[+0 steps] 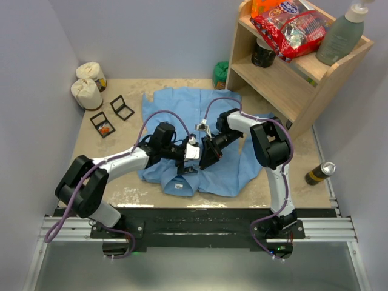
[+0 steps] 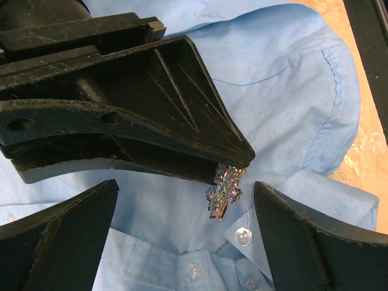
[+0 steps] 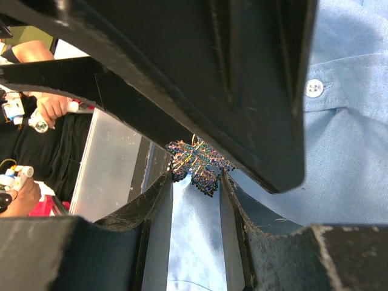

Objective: Remove the brooch from the garment
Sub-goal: Remove the brooch from the clothes.

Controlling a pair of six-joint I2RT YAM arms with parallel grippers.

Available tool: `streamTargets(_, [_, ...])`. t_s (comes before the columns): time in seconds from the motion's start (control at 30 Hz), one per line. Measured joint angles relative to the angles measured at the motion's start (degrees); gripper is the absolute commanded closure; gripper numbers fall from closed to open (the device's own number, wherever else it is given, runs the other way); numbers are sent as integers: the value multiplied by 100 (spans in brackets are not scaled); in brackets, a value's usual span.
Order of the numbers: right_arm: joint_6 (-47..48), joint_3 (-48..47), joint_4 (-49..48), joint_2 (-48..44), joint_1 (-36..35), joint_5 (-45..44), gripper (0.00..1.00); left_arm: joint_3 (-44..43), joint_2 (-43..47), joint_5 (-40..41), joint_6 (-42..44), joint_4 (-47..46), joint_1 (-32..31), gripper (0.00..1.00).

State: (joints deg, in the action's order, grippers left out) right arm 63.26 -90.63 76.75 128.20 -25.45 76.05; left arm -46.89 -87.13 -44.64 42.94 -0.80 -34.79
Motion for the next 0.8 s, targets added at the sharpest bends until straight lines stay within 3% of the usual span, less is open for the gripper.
streamTargets(0.57, [28, 2, 0, 0, 2, 11, 83, 50, -31, 304, -551, -417, -140, 3])
streamTargets(0.8, [46, 11, 2, 0, 0, 20, 83, 151, -31, 356, -573, -442, -140, 10])
